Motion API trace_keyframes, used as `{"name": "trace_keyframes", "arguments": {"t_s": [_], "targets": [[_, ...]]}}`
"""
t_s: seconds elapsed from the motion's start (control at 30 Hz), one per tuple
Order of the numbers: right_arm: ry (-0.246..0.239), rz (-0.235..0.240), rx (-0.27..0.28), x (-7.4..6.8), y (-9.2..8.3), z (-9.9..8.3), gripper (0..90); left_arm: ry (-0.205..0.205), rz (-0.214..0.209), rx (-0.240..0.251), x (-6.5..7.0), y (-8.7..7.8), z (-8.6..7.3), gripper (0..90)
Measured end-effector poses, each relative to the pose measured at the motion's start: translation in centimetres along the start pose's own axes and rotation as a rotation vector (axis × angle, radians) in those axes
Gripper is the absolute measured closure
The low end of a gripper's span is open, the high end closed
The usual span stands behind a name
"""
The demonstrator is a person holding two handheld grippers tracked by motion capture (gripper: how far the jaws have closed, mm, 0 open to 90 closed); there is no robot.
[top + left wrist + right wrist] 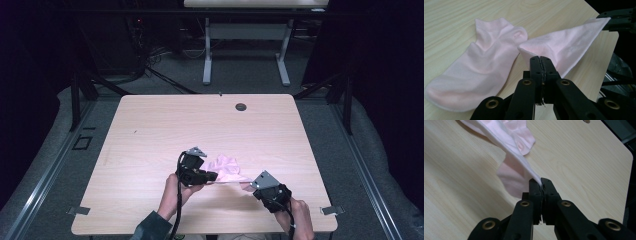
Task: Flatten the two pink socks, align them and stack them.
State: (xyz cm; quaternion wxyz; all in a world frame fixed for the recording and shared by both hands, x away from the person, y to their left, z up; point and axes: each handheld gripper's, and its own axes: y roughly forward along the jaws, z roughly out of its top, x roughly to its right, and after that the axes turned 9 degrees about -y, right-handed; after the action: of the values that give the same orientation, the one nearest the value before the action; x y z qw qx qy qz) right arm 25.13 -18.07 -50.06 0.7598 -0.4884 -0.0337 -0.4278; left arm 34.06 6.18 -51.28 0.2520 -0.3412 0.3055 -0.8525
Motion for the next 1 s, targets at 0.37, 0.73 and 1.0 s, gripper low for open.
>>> {"name": "trace_keyframes", "arguments": {"t_s": [0.37, 0.73, 1.0], "targets": [[0.013, 0.548, 0.02, -2.9, 1.5, -2.6, 61.0, -0.028, 0.056, -0.071, -1.9, 0.3, -3.9, 89.2], [0.158, 0.549, 0.117, 0.7, 2.0, -3.1, 53.9, -0.033, 0.06, -0.046, -2.3, -0.7, -6.6, 89.0], [0.012, 0.537, 0.03, -1.3, 5.9, -0.2, 60.3, -0.046, 0.064, -0.031, -2.7, -1.1, -6.9, 88.9]]}}
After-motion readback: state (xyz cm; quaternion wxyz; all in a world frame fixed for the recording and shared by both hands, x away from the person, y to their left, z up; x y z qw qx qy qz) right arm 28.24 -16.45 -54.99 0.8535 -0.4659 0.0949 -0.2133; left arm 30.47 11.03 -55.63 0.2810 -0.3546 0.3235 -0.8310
